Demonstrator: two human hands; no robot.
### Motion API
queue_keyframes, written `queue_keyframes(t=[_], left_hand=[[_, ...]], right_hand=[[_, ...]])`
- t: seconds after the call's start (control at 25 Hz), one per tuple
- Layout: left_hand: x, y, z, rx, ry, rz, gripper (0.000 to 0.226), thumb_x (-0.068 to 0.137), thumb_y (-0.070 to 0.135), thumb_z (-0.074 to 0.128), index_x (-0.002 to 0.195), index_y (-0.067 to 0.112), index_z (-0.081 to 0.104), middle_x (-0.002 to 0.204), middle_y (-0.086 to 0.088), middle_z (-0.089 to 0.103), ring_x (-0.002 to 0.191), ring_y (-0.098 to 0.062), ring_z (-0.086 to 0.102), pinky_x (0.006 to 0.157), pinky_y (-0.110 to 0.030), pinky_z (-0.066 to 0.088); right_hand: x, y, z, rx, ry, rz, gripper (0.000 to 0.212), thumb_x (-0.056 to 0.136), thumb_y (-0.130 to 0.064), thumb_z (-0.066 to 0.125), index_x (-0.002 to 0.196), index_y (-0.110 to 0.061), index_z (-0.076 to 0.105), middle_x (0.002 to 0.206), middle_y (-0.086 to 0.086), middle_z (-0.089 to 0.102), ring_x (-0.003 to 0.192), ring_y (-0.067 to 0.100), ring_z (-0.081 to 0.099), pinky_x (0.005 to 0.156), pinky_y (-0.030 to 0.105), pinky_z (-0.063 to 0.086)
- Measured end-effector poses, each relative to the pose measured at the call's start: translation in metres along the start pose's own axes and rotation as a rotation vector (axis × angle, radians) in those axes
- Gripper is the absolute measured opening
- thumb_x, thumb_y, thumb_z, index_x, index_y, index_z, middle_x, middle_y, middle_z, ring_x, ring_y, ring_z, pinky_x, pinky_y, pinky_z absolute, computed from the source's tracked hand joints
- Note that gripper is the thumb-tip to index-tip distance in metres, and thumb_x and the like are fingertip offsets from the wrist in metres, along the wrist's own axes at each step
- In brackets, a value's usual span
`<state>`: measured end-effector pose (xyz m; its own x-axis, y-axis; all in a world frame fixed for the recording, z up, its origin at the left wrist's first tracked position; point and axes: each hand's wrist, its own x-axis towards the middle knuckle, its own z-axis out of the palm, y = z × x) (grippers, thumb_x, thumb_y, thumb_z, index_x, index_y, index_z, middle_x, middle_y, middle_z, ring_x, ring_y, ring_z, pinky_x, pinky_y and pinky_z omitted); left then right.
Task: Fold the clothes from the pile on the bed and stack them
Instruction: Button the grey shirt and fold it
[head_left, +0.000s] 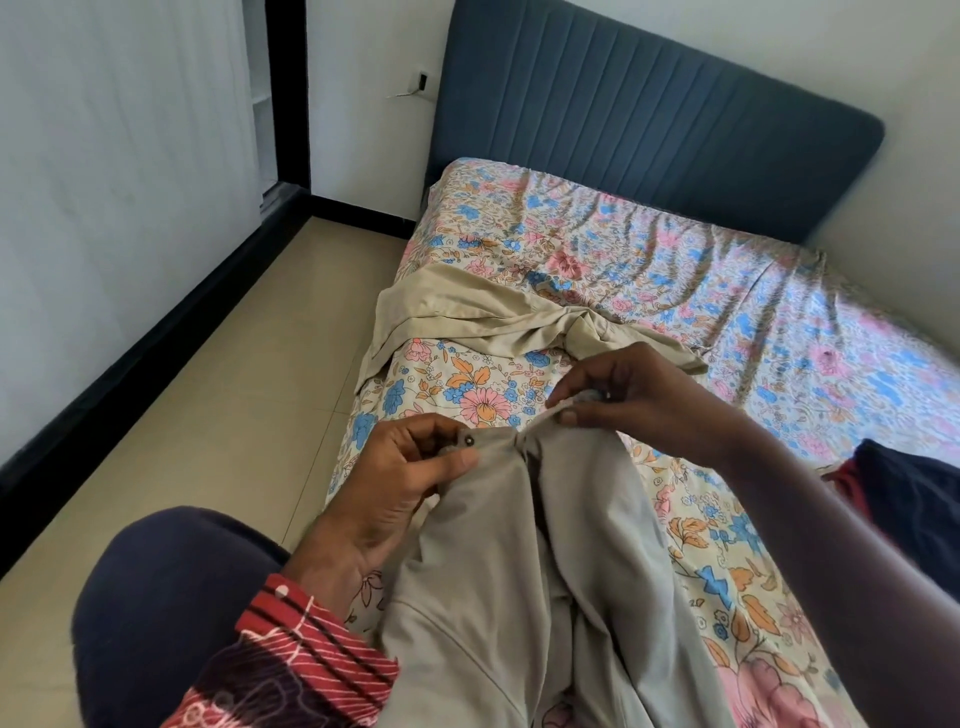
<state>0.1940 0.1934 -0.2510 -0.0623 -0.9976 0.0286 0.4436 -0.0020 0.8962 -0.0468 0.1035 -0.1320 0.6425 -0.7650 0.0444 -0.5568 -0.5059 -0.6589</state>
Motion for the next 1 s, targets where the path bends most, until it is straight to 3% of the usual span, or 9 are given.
queue_keyframes(t=[0.16,0.28,0.36,0.48,0.6,0.68,0.8,0.92,1.0], left_hand=[[0.000,0.003,0.007,-0.260,-0.025,0.001,0.045,0.049,0.024,0.101,0.085,0.009,0.078,0.083,-0.009,0.071,0.078,-0.018,0.067,0.072,-0.028,0.059],[0.001,0.000,0.013,-0.200,-0.015,0.003,0.030,0.057,0.022,0.097,0.078,0.013,0.077,0.082,-0.008,0.072,0.079,-0.017,0.068,0.071,-0.027,0.058],[0.000,-0.001,0.015,0.022,0.042,0.049,0.010,0.070,0.019,0.085,0.069,0.017,0.075,0.073,-0.005,0.067,0.071,-0.012,0.062,0.067,-0.022,0.052],[0.000,-0.004,0.014,0.274,0.052,0.121,0.011,0.074,0.017,0.078,0.065,0.016,0.071,0.067,-0.007,0.057,0.064,-0.011,0.051,0.062,-0.019,0.045],[-0.003,-0.005,0.014,0.218,0.001,0.117,0.015,0.073,0.019,0.081,0.064,0.016,0.069,0.066,-0.010,0.050,0.063,-0.013,0.045,0.060,-0.021,0.041],[-0.003,-0.005,0.013,0.121,-0.019,0.078,0.017,0.069,0.025,0.083,0.069,0.013,0.071,0.071,-0.012,0.051,0.068,-0.022,0.044,0.062,-0.029,0.039],[-0.002,-0.005,0.011,-0.026,0.003,0.025,0.019,0.069,0.021,0.084,0.078,0.007,0.075,0.078,-0.015,0.056,0.075,-0.029,0.046,0.067,-0.033,0.040],[0.000,-0.002,0.016,-0.043,0.074,0.027,0.003,0.075,0.014,0.078,0.072,0.012,0.077,0.072,-0.007,0.065,0.072,-0.019,0.058,0.068,-0.030,0.049],[0.003,-0.005,0.016,-0.001,0.125,0.052,0.005,0.076,0.015,0.076,0.071,0.013,0.076,0.073,-0.008,0.066,0.076,-0.021,0.059,0.074,-0.034,0.049]], right_hand=[[-0.012,0.005,0.007,0.361,0.043,-0.084,0.018,0.091,-0.014,0.071,0.105,-0.008,0.079,0.109,0.011,0.077,0.105,0.022,0.071,0.091,0.038,0.056],[-0.010,0.002,0.018,0.602,0.010,-0.105,0.013,0.092,-0.006,0.070,0.103,-0.003,0.077,0.104,0.014,0.077,0.097,0.022,0.071,0.087,0.031,0.055],[-0.006,-0.009,0.015,0.444,-0.021,-0.151,0.010,0.095,-0.003,0.068,0.100,-0.002,0.076,0.095,0.003,0.077,0.090,0.012,0.070,0.082,0.021,0.052],[0.005,-0.026,0.014,-0.195,-0.127,-0.282,0.009,0.092,-0.003,0.074,0.095,-0.010,0.079,0.089,-0.014,0.075,0.083,-0.011,0.065,0.075,0.003,0.040],[0.014,-0.024,0.024,-0.519,-0.206,-0.300,0.011,0.086,-0.013,0.071,0.093,-0.018,0.078,0.086,-0.008,0.076,0.076,0.001,0.064,0.067,0.005,0.037],[0.016,-0.019,0.024,-0.572,-0.152,-0.290,0.011,0.085,-0.016,0.071,0.093,-0.019,0.078,0.084,-0.004,0.076,0.076,0.010,0.065,0.066,0.003,0.035],[0.015,-0.013,0.011,-0.481,-0.067,-0.259,0.006,0.088,-0.017,0.077,0.093,-0.020,0.079,0.087,-0.009,0.077,0.087,0.005,0.065,0.072,-0.001,0.036],[0.014,-0.013,0.008,-0.318,-0.035,-0.206,0.007,0.089,-0.021,0.080,0.095,-0.022,0.076,0.091,-0.014,0.076,0.086,0.000,0.069,0.075,0.015,0.048],[0.014,-0.017,0.008,-0.290,-0.057,-0.247,0.006,0.093,-0.021,0.077,0.099,-0.021,0.077,0.094,-0.016,0.076,0.089,0.000,0.070,0.078,0.020,0.051]])
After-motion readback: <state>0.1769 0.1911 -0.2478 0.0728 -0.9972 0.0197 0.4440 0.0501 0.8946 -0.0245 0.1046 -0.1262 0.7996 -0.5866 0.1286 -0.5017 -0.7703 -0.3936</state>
